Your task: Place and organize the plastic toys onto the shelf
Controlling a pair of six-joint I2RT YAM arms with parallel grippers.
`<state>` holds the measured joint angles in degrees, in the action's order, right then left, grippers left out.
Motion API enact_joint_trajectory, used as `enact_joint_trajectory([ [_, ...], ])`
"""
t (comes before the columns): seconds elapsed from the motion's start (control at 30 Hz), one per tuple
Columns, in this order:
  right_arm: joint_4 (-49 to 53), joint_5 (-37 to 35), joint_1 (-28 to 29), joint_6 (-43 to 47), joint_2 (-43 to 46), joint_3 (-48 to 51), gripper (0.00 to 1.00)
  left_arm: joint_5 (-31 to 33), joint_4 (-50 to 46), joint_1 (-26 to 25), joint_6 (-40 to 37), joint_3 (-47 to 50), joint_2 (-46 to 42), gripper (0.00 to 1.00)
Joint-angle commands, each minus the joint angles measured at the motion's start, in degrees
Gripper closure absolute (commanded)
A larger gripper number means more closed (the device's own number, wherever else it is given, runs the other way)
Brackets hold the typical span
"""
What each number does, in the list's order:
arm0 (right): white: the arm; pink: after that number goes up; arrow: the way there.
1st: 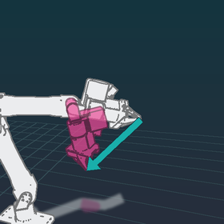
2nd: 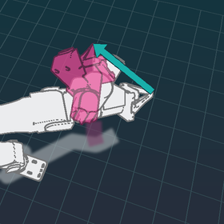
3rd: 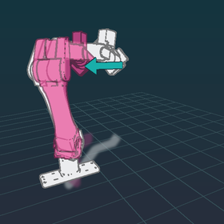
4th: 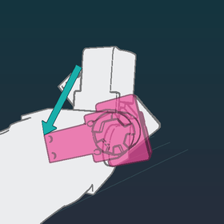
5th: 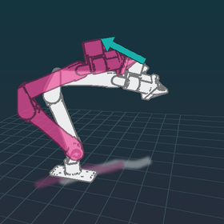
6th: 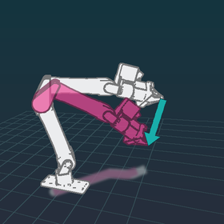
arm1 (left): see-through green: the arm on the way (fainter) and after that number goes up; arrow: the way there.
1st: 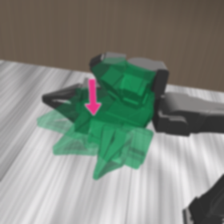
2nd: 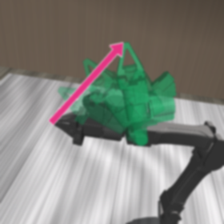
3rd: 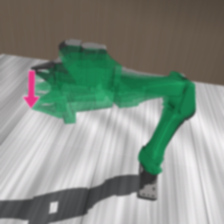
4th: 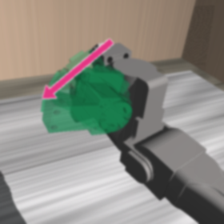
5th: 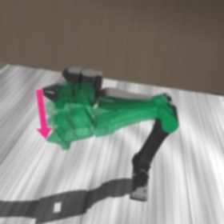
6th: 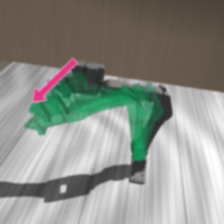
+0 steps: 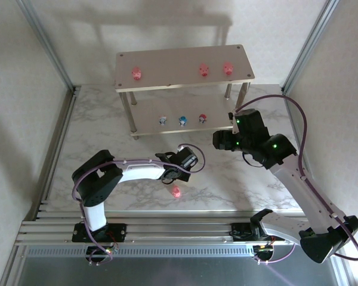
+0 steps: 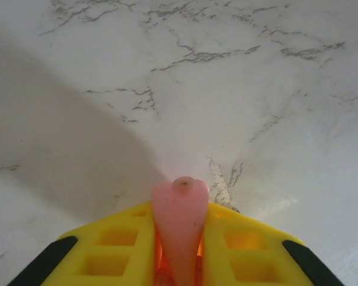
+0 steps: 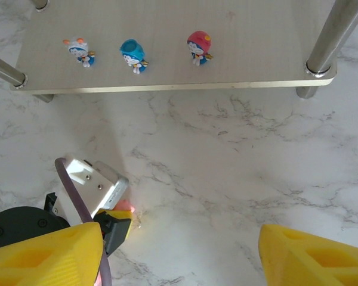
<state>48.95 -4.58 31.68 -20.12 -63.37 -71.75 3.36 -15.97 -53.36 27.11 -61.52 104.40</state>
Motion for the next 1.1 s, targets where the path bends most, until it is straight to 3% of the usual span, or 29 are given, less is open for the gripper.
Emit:
enact_joint_trajectory([
  [0.0, -0.96, 0.5, -0.53, 1.19, -0.41, 0.07, 0.29, 2.49, -5.01, 1.49, -1.52, -3.46, -5.59, 0.84],
  [0.23, -1.97, 1.61, -0.57, 1.35, -2.83, -0.9, 0.3, 2.19, -17.88, 7.66, -9.16, -23.95, -14.7, 0.84],
  [0.53, -3.9, 4.07, -0.5, 1.42, -6.48, -3.75, 0.3, 4.12, -25.92, 17.68, -18.99, -51.18, -11.89, 0.83],
  [0.73, -4.6, 4.94, -0.51, 1.5, -8.23, -5.09, 0.3, 1.18, -27.26, 23.04, -20.25, -58.13, -7.03, 0.83],
  [1.07, -7.05, 6.79, -0.53, 1.05, -9.8, -5.6, 0.3, -0.79, -27.59, 26.29, -19.65, -62.01, -2.0, 0.83],
])
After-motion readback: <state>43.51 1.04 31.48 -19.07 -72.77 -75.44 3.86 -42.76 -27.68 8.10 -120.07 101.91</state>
